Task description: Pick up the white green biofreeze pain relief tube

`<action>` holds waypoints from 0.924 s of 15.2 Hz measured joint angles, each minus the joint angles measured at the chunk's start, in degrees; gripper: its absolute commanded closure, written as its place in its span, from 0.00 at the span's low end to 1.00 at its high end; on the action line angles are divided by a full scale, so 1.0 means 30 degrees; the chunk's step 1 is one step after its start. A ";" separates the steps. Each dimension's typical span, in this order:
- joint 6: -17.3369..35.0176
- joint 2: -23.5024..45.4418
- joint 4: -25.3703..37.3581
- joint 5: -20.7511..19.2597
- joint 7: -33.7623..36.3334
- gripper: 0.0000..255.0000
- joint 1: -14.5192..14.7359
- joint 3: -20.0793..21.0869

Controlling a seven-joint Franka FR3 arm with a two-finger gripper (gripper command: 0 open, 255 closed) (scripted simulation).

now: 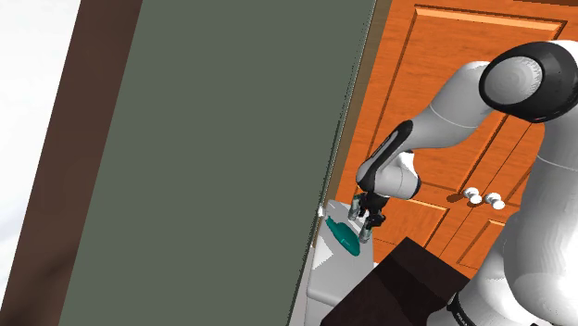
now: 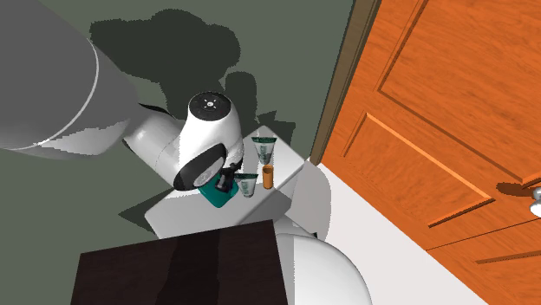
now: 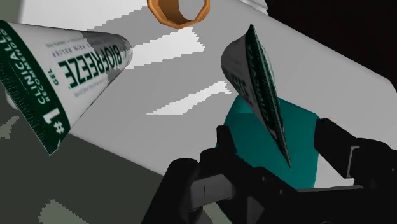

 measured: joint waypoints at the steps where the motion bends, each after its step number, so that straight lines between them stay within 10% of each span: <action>1: 0.0013 0.0029 0.0013 0.0061 -0.0046 1.00 -0.0032 0.0043; 9: 0.0029 0.0063 0.0051 0.0130 -0.0072 1.00 -0.0046 0.0105; 14: -0.0733 -0.1399 -0.0419 -0.2875 0.2229 1.00 0.1424 -0.2003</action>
